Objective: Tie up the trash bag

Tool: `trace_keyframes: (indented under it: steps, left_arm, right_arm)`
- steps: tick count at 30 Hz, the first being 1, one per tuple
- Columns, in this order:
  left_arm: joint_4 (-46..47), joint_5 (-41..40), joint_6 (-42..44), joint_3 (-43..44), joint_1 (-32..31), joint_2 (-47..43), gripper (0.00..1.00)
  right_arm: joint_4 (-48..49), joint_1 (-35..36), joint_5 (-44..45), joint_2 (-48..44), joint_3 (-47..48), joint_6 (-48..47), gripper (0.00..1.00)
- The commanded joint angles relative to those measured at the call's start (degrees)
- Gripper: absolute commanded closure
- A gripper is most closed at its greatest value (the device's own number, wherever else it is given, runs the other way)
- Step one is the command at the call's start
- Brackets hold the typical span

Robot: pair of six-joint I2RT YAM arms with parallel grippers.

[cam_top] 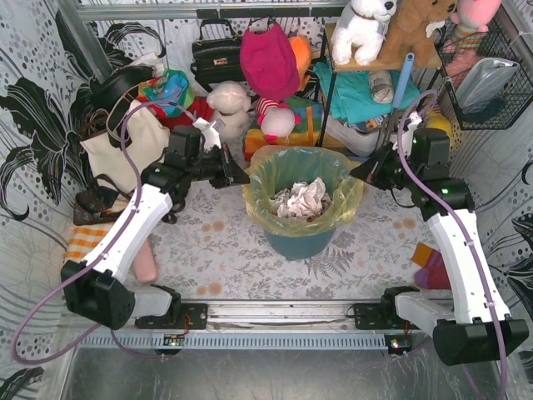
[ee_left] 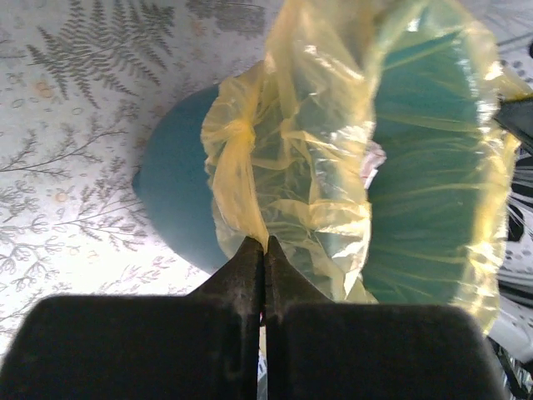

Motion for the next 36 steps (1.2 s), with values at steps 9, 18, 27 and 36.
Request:
trace_keyframes:
  steps: [9, 18, 27, 36]
  left_arm:
    - [5.2, -13.5, -1.4, 1.8, 0.4, 6.8, 0.94]
    - [9.0, -16.0, -2.9, 5.0, 0.4, 1.3, 0.94]
    - [6.5, -3.9, -5.1, 11.6, 0.4, -3.0, 0.96]
    - [5.3, -1.0, -6.4, 9.9, 0.4, -5.0, 0.97]
  right_arm:
    - [17.6, 0.2, 8.0, 1.6, -7.1, 4.1, 1.0]
    - [23.4, 0.2, 4.8, -4.0, -6.3, 6.1, 1.0]
    - [25.5, 0.2, -1.7, -8.5, 0.3, 9.4, 1.0]
    - [24.7, 0.2, -1.5, -10.7, -1.4, 12.1, 1.0]
